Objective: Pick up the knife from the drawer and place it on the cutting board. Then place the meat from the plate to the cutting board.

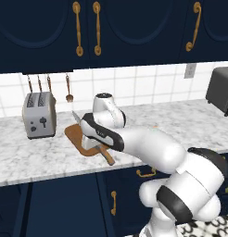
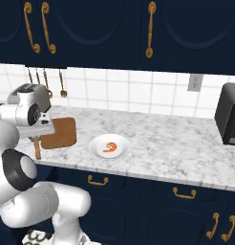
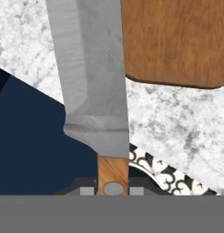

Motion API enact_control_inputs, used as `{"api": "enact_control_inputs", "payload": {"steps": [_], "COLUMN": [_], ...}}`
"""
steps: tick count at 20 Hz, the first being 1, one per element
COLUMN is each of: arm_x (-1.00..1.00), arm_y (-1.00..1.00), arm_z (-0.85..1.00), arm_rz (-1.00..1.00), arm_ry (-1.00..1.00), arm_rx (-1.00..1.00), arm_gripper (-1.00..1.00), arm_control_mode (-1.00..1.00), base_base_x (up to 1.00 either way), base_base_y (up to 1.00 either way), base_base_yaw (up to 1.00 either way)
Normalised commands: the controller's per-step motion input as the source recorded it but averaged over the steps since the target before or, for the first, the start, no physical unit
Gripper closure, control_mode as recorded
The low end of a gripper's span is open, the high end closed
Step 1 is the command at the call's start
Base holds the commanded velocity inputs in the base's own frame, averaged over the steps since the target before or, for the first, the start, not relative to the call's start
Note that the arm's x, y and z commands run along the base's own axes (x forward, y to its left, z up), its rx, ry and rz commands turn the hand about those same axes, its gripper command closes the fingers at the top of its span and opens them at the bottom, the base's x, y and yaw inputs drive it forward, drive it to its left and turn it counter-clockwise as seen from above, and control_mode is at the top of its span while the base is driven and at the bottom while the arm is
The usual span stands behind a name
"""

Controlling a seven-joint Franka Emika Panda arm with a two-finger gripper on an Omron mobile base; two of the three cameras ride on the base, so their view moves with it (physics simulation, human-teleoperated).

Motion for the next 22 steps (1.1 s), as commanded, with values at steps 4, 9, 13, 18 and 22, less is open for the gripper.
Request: {"api": "enact_control_inputs", "payload": {"steps": [4, 9, 13, 18, 22], "arm_x": [0.34, 0.54, 0.72, 0.55, 0.44], "arm_y": [-0.03, 0.00, 0.03, 0.19, 0.32], "arm_z": [0.23, -0.02, -0.13, -0.24, -0.37], "arm_rz": [0.00, 0.00, -0.03, -0.06, -0.07], "arm_ry": [0.18, 0.08, 0.05, 0.00, 0.00], "arm_rx": [0.00, 0.00, -0.01, -0.02, -0.03], "arm_gripper": [1.00, 1.00, 1.00, 1.00, 1.00], "arm_control_mode": [-1.00, -1.00, -1.00, -1.00, -1.00], "base_base_x": [0.00, 0.00, 0.00, 0.00, 0.00], "base_base_y": [0.00, 0.00, 0.00, 0.00, 0.00], "base_base_yaw": [0.00, 0.00, 0.00, 0.00, 0.00]}}
